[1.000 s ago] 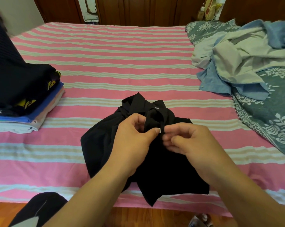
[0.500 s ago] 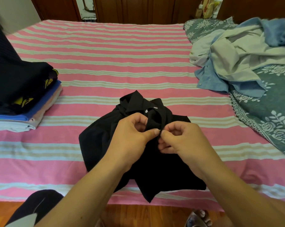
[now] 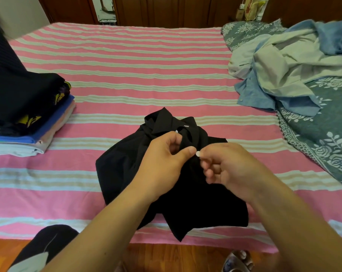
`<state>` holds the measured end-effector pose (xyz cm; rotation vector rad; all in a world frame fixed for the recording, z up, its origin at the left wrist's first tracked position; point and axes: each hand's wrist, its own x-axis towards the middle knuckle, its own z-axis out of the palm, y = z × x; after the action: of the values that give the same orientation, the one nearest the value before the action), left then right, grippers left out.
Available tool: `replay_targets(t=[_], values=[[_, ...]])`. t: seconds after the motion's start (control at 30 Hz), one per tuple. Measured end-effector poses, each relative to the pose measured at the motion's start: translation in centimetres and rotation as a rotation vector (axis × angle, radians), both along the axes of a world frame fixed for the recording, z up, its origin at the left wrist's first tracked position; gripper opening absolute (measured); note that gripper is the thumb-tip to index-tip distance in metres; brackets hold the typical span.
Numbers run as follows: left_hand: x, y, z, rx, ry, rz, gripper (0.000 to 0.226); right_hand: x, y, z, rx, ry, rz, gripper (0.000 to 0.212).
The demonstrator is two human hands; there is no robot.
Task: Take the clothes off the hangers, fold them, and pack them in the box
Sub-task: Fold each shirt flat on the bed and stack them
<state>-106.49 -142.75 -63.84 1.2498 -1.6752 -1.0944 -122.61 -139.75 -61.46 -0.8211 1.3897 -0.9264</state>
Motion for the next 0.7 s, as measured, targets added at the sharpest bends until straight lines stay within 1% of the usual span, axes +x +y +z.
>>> replay_targets(t=[0.03, 0.07, 0.1, 0.13, 0.2, 0.23, 0.27, 0.3, 0.33, 0.37, 0.4, 0.43, 0.47, 0.5, 0.53, 0.57, 0.6, 0.63, 0.67, 0.7], values=[[0.0, -0.1, 0.1, -0.017, -0.010, -0.033, 0.028, -0.6, -0.2, 0.1, 0.088, -0.160, 0.016, 0.023], [-0.1, -0.2, 0.1, -0.032, -0.022, -0.041, 0.027, -1.0, -0.4, 0.1, 0.146, -0.279, 0.039, 0.022], [-0.2, -0.2, 0.0, -0.040, -0.042, -0.025, 0.026, -1.1, -0.4, 0.1, 0.173, -0.337, 0.077, 0.020], [-0.3, -0.3, -0.3, -0.032, -0.064, -0.003, 0.025, -1.0, -0.4, -0.2, 0.166, -0.329, 0.131, 0.019], [-0.6, -0.2, -0.9, 0.040, -0.089, 0.016, 0.028, -0.5, -0.6, -0.7, 0.086, -0.185, 0.200, 0.018], [-0.6, -0.2, -1.2, 0.083, -0.066, 0.010, 0.028, -0.3, -0.9, -1.0, 0.035, -0.122, 0.165, 0.018], [-0.6, -0.2, -1.2, 0.124, 0.005, 0.018, 0.026, -0.3, -1.3, -1.2, 0.001, -0.103, 0.080, 0.019], [-0.5, -0.4, -1.0, 0.158, 0.079, 0.041, 0.021, -0.4, -1.9, -1.3, -0.004, -0.140, -0.029, 0.021], [-0.2, -0.6, -0.9, 0.171, 0.102, 0.060, 0.020, -0.9, -2.6, -1.2, -0.001, -0.218, -0.130, 0.022], [0.2, -0.8, -0.9, 0.159, 0.048, 0.072, 0.027, -1.6, -3.2, -1.0, -0.004, -0.287, -0.199, 0.022], [0.8, -1.1, -0.9, 0.126, -0.075, 0.087, 0.038, -2.4, -3.7, -0.8, -0.010, -0.305, -0.224, 0.020], [1.4, -1.3, -1.2, 0.077, -0.237, 0.101, 0.046, -3.4, -4.0, -0.6, -0.010, -0.245, -0.191, 0.018], [1.9, -1.4, -1.3, 0.029, -0.392, 0.098, 0.049, -4.5, -4.2, -0.6, 0.001, -0.100, -0.133, 0.015], [2.4, -1.4, -1.5, 0.003, -0.508, 0.066, 0.045, -5.5, -4.5, -0.5, 0.010, 0.089, -0.090, 0.012], [2.9, -1.3, -1.7, 0.004, -0.573, 0.012, 0.038, -6.6, -5.2, -0.7, -0.011, 0.277, -0.096, 0.009], [3.3, -1.2, -1.6, 0.030, -0.595, -0.034, 0.029, -7.5, -6.3, -0.8, -0.062, 0.406, -0.152, 0.007], [3.7, -1.0, -1.5, 0.061, -0.603, -0.063, 0.024, -8.2, -7.8, -0.9, -0.121, 0.465, -0.201, 0.008], [4.4, -0.9, -1.5, 0.084, -0.623, -0.089, 0.027, -8.5, -9.5, -1.0, -0.166, 0.503, -0.200, 0.010], [5.1, -1.0, -1.5, 0.105, -0.656, -0.114, 0.033, -8.4, -11.4, -1.4, -0.186, 0.559, -0.138, 0.014], [5.8, -1.2, -1.6, 0.138, -0.680, -0.141, 0.037, -8.0, -13.2, -2.0, -0.182, 0.623, -0.029, 0.019]])
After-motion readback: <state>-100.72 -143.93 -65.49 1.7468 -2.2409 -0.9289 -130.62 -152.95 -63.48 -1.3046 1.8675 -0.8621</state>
